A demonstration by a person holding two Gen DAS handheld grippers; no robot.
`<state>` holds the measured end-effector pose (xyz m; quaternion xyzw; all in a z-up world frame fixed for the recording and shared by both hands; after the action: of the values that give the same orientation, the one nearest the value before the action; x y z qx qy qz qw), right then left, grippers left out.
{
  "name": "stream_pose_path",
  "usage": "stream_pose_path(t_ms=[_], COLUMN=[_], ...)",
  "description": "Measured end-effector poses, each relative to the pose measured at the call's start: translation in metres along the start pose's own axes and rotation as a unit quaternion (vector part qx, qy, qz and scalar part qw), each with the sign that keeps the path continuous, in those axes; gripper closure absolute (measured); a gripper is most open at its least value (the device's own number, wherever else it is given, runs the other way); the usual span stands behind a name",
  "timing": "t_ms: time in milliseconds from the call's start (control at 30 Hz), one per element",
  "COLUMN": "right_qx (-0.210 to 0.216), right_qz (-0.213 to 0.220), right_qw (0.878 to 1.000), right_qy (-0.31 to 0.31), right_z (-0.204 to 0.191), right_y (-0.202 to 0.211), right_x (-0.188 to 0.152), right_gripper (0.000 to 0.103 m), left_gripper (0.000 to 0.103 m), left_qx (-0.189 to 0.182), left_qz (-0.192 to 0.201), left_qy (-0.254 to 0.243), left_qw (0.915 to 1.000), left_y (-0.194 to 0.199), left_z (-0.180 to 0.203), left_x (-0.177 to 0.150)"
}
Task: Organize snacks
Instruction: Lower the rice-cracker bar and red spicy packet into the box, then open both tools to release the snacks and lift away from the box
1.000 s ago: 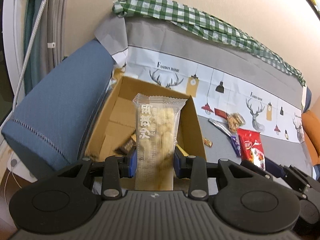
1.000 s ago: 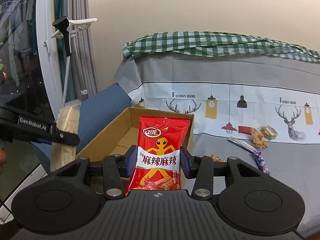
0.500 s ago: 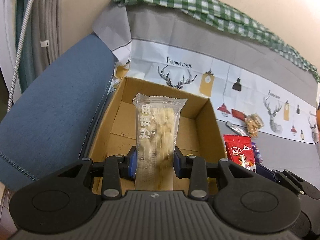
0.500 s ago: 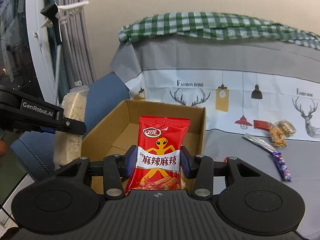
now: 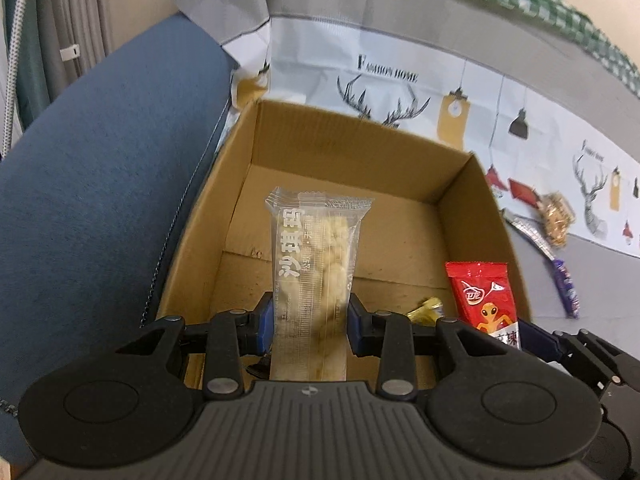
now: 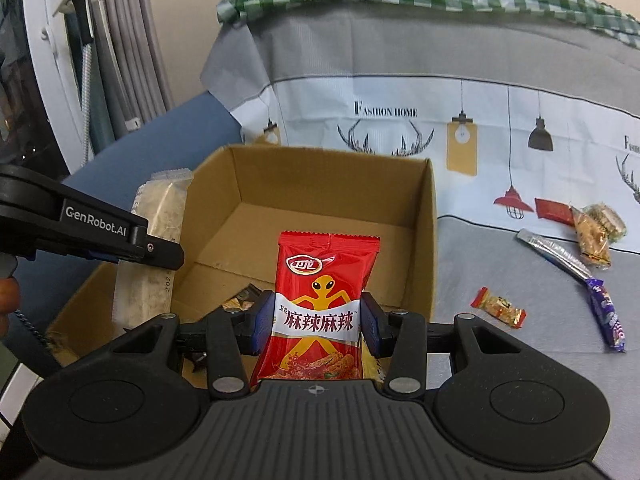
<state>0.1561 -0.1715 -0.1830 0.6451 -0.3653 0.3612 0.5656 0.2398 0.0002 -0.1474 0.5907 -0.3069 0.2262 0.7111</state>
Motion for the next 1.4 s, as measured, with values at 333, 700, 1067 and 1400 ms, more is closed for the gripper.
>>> stream_pose_path(t_ms=[333,700,1067,1400], right_qx=[-0.003,0.014,0.023,0.032], right_qz=[-0.024,0.014,0.039,0.079], right_qw=[1.0,0.999,0.997,0.993], right_qy=[-0.003,0.027,0.068,0.085], right_z=[0.003,-0.007,-0.034,-0.036], right_y=[-0.03,0.034,0.15,0.22], right_x=[-0.009,0.004,-0.019,-0.032], right_gripper=[0.05,0.008,0.005,0.003], left_gripper=[0.014,0.0,0.0,0.0], left_qx=[0.038,0.072,0.089,0.073], left_qz=[-0.01,0.029,0.049,0.102], left_qy=[-0.014,0.026,0.002,-0.022], left_qw=[0.9991,0.9967,0.9948,0.9919], left_y=[-0.024,0.057,0.159,0.213], left_z=[-0.006,-0.009,0.01,0.038], left_x=[-0.001,-0.035,-0.11,-0.125])
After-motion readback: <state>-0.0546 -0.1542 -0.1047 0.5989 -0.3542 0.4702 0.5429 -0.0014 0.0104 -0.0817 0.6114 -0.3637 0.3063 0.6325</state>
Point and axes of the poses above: each gripper's, at about its wrist camera, not at the fingertips, and y roughly against the way its jaws point, z to its right, x to its top, the point moved 2 cm from there along -y, roughly the way its jaws point, and after that the axes turned 8 degrees about z, right-handed, at the moved point
